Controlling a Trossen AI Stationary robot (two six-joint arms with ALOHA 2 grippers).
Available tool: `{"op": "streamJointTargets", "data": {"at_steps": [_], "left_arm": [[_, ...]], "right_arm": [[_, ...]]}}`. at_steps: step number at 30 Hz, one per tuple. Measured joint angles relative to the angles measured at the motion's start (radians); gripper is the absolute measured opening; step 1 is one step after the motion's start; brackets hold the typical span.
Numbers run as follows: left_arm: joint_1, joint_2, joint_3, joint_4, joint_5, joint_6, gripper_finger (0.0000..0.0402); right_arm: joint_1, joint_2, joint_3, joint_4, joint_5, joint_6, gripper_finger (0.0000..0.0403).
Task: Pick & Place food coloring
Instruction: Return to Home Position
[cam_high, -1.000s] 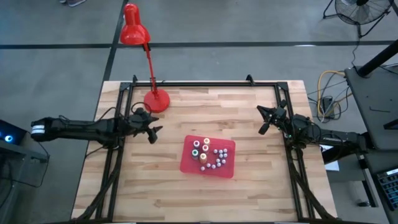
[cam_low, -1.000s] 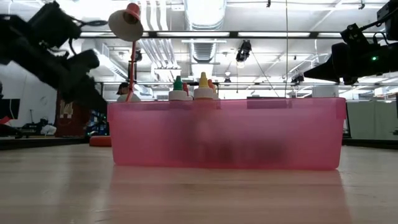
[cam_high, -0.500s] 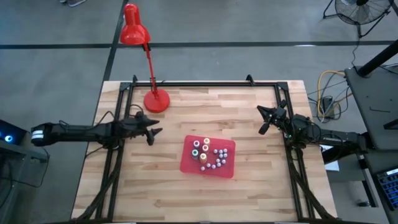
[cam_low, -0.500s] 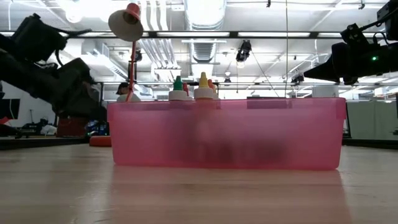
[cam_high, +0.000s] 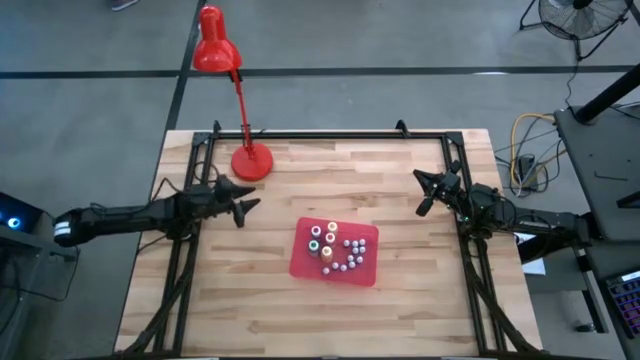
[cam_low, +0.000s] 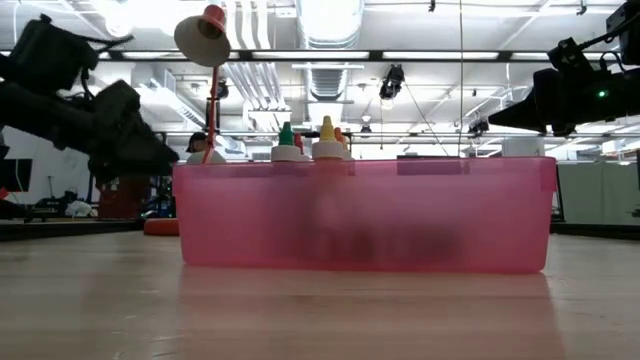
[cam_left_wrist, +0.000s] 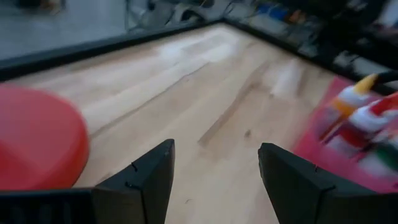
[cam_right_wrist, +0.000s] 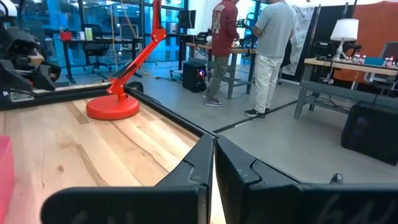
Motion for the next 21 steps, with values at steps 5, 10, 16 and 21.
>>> {"op": "streamJointTargets", "data": {"at_steps": [5, 10, 16, 21], "left_arm": [[0.0, -0.1, 0.0, 0.0, 0.033, 0.005, 0.0204], [0.0, -0.193, -0.001, -0.004, 0.057, -0.007, 0.0204], [0.0, -0.271, -0.001, -0.025, 0.103, -0.008, 0.0204], [0.0, -0.301, -0.001, -0.027, 0.108, -0.009, 0.0204]], "right_arm": [[0.0, 0.0, 0.0, 0.0, 0.0, -0.005, 0.0008], [0.0, 0.0, 0.0, 0.0, 0.0, 0.006, 0.0009], [0.0, 0.0, 0.0, 0.0, 0.0, -0.005, 0.0009], [0.0, 0.0, 0.0, 0.0, 0.0, 0.001, 0.0009]]}}
